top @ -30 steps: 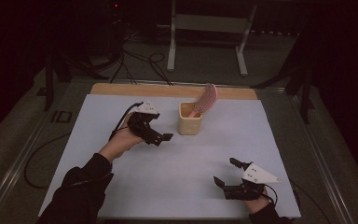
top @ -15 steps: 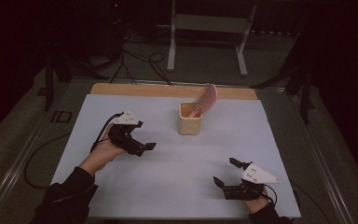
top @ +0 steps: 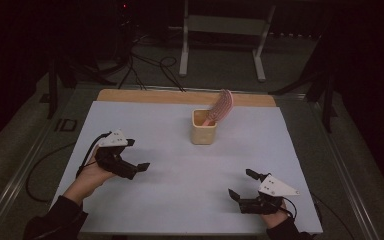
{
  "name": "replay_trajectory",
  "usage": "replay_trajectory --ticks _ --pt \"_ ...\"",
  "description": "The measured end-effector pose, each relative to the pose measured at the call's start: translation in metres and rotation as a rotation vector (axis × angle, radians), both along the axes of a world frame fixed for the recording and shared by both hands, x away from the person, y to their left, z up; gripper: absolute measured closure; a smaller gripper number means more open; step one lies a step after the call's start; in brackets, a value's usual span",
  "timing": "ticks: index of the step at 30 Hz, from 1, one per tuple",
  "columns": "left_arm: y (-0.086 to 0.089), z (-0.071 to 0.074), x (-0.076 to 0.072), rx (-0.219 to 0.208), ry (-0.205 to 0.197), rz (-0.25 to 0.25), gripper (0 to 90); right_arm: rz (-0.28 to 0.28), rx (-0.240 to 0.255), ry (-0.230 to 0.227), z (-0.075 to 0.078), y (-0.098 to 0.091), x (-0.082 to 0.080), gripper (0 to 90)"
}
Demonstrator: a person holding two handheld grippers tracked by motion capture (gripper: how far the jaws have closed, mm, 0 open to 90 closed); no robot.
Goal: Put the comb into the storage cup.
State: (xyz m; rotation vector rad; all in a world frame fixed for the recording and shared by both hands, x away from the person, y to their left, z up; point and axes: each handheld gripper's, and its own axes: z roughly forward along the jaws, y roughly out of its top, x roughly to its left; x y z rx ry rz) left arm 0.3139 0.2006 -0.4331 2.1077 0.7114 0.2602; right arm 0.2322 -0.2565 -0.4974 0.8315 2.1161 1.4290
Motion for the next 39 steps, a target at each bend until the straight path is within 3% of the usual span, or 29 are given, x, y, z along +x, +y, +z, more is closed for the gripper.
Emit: replay_trajectory --ticks 21,32,35,39 --pt "0.039 -0.025 -0.04 0.01 -0.008 0.078 0.0 0.0 -0.003 0.007 -0.001 0.001 0.001 10.0" --pt "0.053 -0.052 -0.062 0.012 0.004 0.142 0.0 0.003 -0.006 0.009 -0.002 0.002 0.001 10.1" --pt "0.057 -0.057 -0.069 -0.01 0.004 0.159 0.0 0.004 -0.006 0.01 -0.002 0.002 0.002 10.1" --pt "0.062 -0.064 -0.076 0.003 0.003 0.187 0.0 0.006 -0.014 0.007 -0.003 0.002 0.002 10.1"
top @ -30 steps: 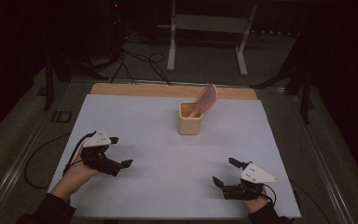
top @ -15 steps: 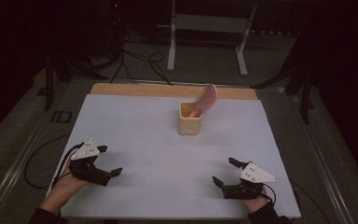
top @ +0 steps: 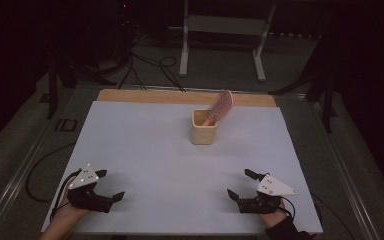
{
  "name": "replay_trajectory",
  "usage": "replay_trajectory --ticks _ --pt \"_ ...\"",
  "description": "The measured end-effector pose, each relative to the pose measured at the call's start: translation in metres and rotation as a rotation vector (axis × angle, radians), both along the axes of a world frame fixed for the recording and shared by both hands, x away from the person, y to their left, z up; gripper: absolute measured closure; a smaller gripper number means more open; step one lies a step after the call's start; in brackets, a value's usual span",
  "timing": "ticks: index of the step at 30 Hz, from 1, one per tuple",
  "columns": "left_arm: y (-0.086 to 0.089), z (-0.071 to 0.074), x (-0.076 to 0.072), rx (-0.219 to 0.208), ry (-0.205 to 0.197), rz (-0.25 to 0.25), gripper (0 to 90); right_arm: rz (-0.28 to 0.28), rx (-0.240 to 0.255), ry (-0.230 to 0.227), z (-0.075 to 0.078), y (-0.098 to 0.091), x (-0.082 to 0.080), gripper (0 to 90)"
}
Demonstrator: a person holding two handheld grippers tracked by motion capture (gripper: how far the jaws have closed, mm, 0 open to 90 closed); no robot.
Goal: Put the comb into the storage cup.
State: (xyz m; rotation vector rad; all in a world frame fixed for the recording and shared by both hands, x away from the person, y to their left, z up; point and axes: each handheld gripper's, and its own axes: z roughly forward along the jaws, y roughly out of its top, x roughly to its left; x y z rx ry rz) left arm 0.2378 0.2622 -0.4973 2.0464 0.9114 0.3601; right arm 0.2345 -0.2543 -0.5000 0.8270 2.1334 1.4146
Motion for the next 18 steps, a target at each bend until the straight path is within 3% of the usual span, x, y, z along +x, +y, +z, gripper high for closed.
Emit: replay_trajectory --ticks 10,13,18 --pt "0.015 -0.01 -0.012 -0.009 -0.015 0.053 0.0 0.004 0.003 -0.002 0.001 0.0 -0.001 10.0" --pt "0.014 -0.01 -0.012 0.009 -0.022 0.054 0.0 0.01 -0.001 -0.001 0.0 0.0 0.0 10.1" --pt "0.013 -0.009 -0.013 0.002 -0.023 0.051 0.0 0.012 -0.005 0.001 -0.001 0.001 0.0 10.0"
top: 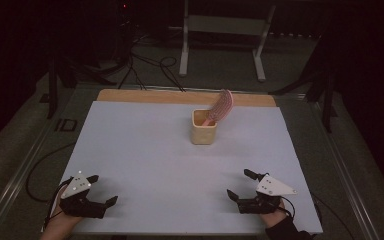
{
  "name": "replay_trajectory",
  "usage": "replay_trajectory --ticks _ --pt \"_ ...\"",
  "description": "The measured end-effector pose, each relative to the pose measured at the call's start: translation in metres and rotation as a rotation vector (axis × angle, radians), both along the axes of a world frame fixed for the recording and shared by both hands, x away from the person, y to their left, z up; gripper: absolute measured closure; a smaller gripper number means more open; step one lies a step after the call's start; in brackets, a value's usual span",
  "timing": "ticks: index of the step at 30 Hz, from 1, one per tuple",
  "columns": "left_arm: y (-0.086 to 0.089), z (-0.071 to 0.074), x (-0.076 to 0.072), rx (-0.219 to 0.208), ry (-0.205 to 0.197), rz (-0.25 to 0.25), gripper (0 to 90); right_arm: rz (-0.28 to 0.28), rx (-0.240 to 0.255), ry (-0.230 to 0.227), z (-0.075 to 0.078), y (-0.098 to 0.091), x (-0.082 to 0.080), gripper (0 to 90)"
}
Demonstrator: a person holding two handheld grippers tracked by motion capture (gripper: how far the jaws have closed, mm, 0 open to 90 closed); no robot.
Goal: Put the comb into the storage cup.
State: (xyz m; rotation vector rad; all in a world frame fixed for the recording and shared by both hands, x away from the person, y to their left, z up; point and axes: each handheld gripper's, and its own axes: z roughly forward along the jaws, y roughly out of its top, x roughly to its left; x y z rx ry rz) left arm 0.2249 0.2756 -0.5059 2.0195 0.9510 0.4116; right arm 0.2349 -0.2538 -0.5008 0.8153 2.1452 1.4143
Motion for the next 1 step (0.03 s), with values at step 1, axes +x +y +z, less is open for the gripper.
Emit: replay_trajectory --ticks 1 --pt "-0.0007 0.0012 -0.0005 -0.008 -0.004 0.0 0.0 -0.001 0.003 0.001 0.0 0.0001 0.0001 10.1"
